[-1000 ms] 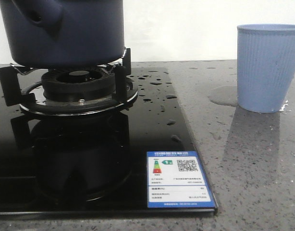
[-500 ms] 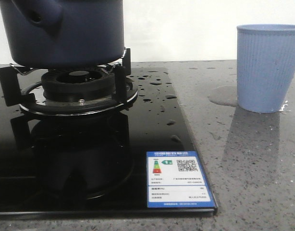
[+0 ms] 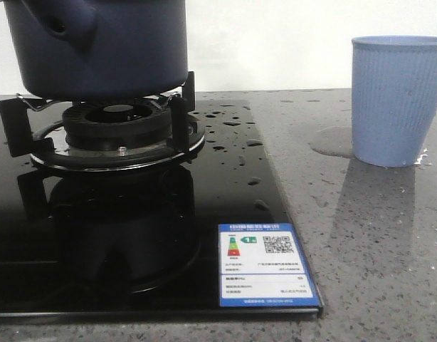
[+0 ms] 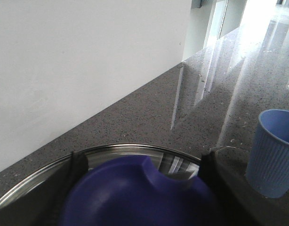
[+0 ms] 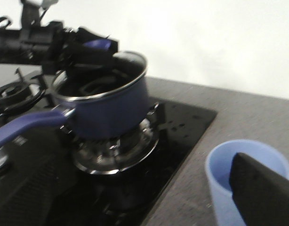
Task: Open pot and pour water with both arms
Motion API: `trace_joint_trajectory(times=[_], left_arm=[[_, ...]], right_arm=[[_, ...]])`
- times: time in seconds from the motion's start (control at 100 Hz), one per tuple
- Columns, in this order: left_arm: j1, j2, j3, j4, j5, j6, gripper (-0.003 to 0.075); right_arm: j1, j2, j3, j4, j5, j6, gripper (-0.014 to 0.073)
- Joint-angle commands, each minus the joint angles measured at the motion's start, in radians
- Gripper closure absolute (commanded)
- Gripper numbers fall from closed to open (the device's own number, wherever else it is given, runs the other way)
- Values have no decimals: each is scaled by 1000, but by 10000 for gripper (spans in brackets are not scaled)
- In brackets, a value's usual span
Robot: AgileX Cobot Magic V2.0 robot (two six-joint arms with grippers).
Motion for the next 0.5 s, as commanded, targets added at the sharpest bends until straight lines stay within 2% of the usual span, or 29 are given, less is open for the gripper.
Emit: trace_joint_trajectory(times=[0.0,0.21,0.49], left_arm=[[-2,-50,-43,-91,17,2,498],[4,-151,-93,-91,5,-3,498],[4,-259,-101,-90,-14,-10,498]], right_arm=[[2,12,-32,9,-137,-10,-59],[2,31,-8,-150,-303,-10,-59],[2,112,109,-112,-299,-10,-59]])
